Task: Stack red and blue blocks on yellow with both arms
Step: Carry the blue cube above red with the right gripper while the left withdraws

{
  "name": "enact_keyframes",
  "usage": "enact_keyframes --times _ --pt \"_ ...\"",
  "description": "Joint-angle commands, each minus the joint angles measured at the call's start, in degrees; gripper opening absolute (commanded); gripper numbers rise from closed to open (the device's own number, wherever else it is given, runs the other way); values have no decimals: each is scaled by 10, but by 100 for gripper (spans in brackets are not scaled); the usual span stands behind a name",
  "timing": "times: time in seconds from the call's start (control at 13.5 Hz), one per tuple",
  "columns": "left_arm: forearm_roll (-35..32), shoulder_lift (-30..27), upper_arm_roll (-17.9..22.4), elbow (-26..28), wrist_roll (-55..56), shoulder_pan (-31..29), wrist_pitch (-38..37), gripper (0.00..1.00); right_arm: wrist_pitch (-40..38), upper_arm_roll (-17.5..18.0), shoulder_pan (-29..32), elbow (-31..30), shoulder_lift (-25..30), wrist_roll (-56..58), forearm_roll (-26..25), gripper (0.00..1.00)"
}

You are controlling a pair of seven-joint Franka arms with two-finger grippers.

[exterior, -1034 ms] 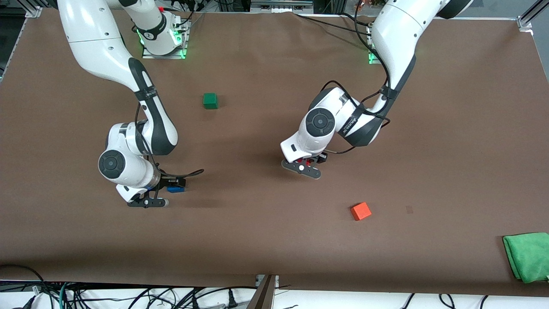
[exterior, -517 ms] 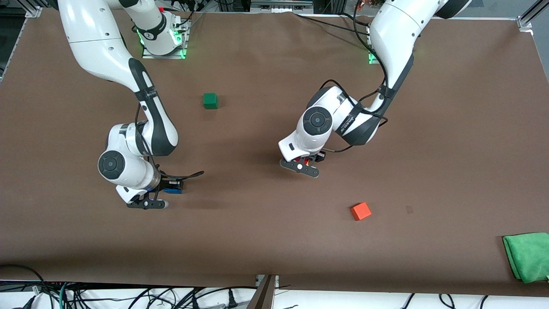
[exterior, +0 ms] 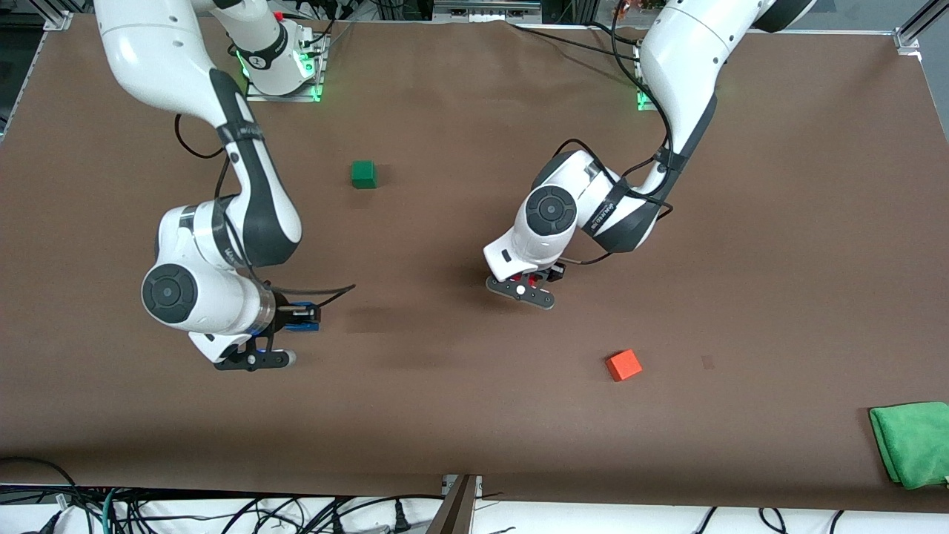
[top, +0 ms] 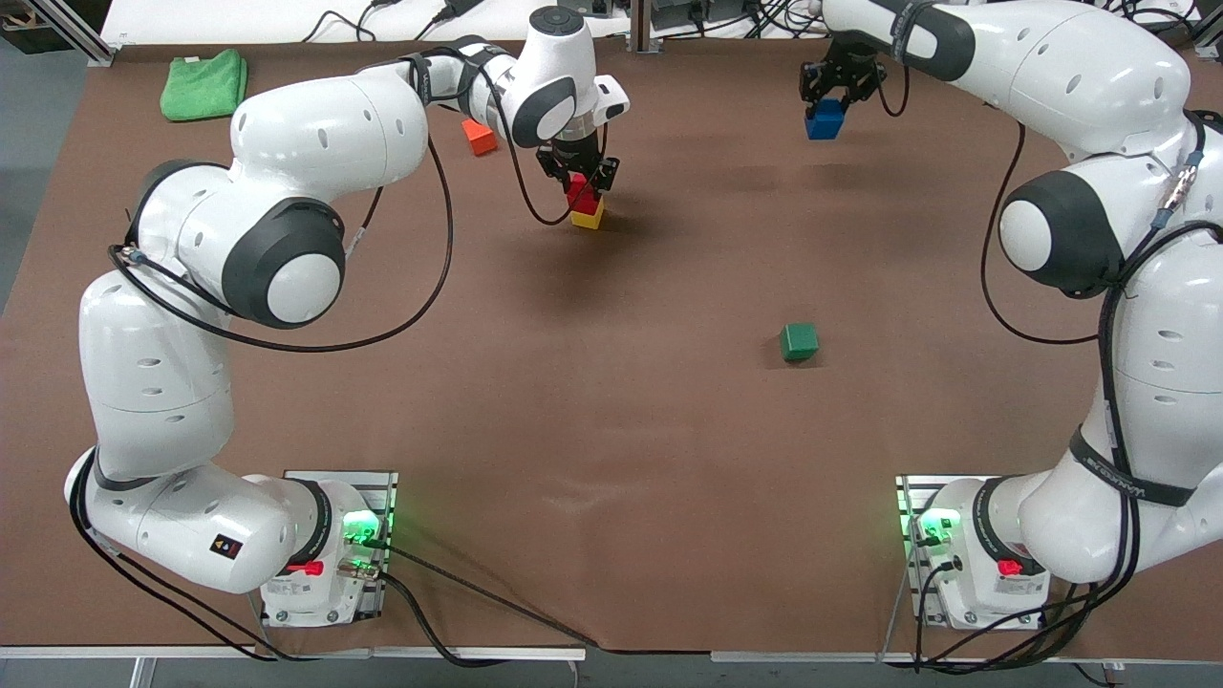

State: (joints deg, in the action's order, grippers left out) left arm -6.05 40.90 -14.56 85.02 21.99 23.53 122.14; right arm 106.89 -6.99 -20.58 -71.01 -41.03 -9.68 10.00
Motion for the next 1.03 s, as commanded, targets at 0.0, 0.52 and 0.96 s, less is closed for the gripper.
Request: enact_keyframes --times 0.0,0.52,0.96 --pt "-17 -1 7 -34 22 4 -30 100 -40 -2 -26 51 -7 -56 7 33" --pt "-16 -70 6 -187 18 -115 -231 100 -34 11 -125 57 -3 -324 7 35" --pt "-12 -163 6 -185 -60 -234 -329 100 42 8 -257 89 -41 -575 0 35"
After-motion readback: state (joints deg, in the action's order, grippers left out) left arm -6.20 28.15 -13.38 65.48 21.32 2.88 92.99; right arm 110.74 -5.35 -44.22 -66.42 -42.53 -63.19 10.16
